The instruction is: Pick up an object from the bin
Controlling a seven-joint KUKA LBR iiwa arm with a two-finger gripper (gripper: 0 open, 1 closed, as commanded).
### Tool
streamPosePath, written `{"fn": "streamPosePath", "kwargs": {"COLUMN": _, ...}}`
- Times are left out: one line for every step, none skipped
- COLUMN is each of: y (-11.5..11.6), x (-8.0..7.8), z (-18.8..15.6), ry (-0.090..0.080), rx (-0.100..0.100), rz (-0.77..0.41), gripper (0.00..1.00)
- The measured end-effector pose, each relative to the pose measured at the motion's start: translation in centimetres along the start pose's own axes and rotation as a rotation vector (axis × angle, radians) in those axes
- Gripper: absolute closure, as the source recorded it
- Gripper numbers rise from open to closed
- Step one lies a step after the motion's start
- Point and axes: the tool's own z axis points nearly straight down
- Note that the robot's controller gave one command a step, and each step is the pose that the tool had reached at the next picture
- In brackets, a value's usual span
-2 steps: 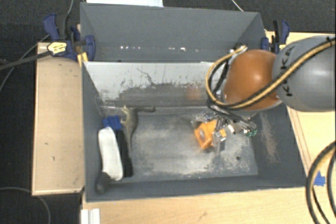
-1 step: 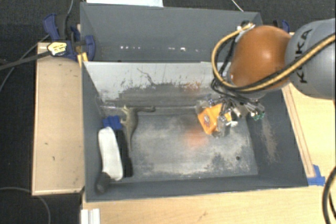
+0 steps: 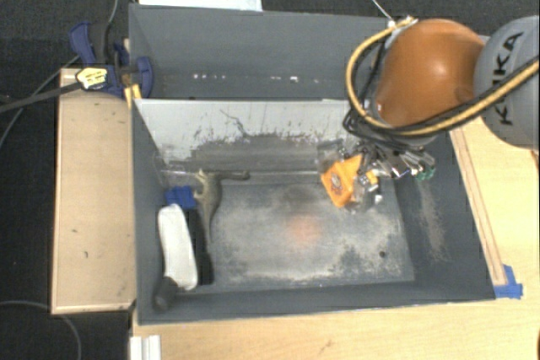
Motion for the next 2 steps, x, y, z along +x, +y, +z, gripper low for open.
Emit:
{"fn": "streamPosePath", "kwargs": {"y": 0.1, "x": 0.1, "z": 0.0, "ry": 0.002, "rx": -0.002, "rz": 0.001, "gripper": 1.0}}
{"fn": "streamPosePath", "kwargs": {"y": -3.4, "x": 2.6, "z": 3.3, "ry": -0.004, "rx": 0.002, "rz": -0.085, "gripper": 1.0}}
